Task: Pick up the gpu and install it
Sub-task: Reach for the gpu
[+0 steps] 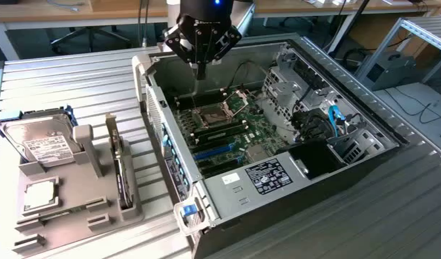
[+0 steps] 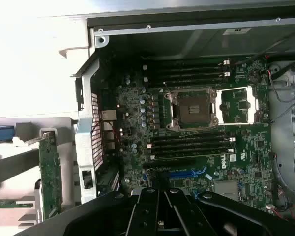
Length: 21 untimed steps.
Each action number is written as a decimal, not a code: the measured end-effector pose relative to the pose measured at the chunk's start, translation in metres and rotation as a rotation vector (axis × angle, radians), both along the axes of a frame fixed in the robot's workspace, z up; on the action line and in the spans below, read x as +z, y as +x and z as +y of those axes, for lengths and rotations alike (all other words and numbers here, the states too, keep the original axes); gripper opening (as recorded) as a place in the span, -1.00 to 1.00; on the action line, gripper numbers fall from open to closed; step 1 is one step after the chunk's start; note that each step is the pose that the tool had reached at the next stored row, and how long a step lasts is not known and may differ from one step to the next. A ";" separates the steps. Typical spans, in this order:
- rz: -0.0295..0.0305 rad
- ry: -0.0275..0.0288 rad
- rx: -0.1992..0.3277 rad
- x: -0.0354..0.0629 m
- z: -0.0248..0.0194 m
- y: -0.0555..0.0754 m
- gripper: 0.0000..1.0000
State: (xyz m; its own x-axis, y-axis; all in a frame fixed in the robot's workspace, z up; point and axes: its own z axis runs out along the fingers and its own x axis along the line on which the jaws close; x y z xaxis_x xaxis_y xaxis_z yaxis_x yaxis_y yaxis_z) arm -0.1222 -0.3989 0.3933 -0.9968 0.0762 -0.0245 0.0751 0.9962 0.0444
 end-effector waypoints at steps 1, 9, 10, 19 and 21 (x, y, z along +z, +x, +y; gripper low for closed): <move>0.0000 0.0000 0.000 0.0000 -0.0001 -0.002 -0.79; -0.0002 0.0000 0.000 0.0000 -0.0001 -0.011 -0.79; -0.0003 0.0000 0.000 0.0000 0.0000 -0.012 -0.79; -0.0002 -0.0001 0.000 0.0000 0.0000 -0.020 -0.79; -0.0002 -0.0001 0.000 -0.0001 0.0000 -0.021 -0.79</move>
